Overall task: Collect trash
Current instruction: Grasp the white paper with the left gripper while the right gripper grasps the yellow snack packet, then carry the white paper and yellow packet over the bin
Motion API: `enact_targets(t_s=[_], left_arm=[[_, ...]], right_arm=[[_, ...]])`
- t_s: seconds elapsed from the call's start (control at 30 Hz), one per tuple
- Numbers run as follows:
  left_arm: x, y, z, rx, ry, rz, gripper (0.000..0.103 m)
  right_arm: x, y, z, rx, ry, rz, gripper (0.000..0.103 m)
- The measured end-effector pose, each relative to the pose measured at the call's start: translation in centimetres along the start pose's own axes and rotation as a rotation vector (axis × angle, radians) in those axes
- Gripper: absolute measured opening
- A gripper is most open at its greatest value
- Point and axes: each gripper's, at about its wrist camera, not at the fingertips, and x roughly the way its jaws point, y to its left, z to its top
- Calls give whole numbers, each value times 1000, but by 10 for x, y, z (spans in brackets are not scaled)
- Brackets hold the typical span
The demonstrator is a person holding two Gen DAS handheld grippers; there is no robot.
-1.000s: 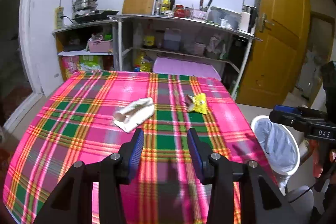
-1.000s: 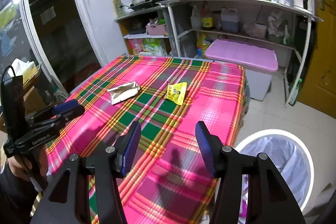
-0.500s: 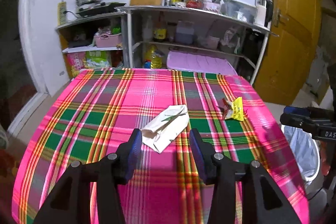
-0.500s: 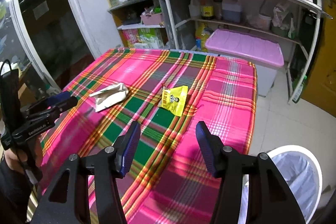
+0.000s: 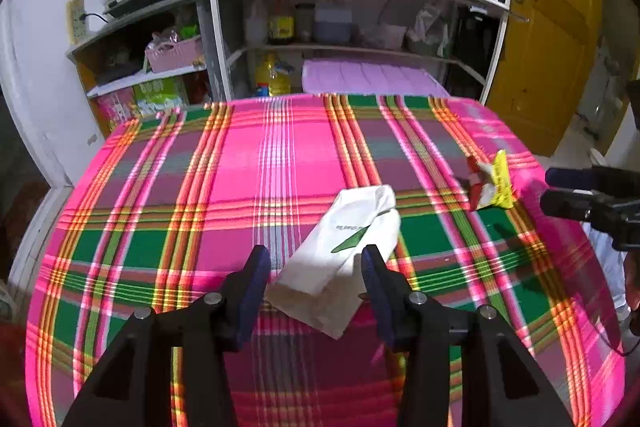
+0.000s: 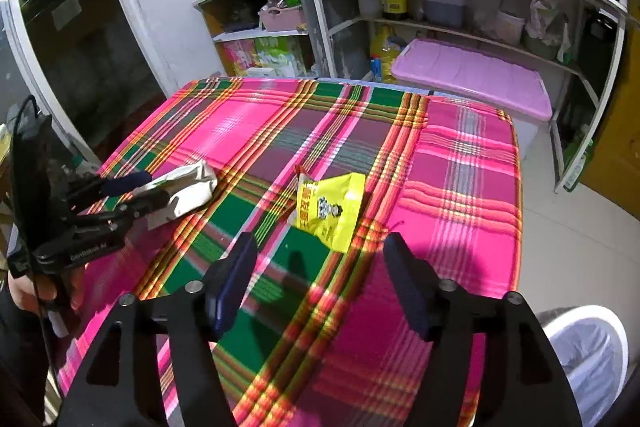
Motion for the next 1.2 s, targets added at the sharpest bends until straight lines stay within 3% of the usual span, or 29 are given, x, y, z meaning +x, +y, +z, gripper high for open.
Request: enact_targets(t_s=[0.27,0.43,0.53,0.63,0.67,0.9,1.2], left_arm=[[10,-1,-2,5,15,-17,47],[7,-3,-5,2,14,-29,33],[2,-7,-7,13,7,-23,29],[-2,-10,-9,8,7,-28,27],[-3,-11,-10,4,6,-32,27],[-15,-15,-17,-32,-5,-45,27],[-60,-39,-25,-54,-66,-72,26]], right_arm=[[33,1,13,10,34,-8,67],[47,-2,14,39,66,-13,66],[46,-3,13,50,57,-13,44],[44,-3,13,52,53,-8,39],[43,-3,12,51,50,-7,35],[28,0,7,55,30,5,33],[-30,5,-14,57,-38,39,33]])
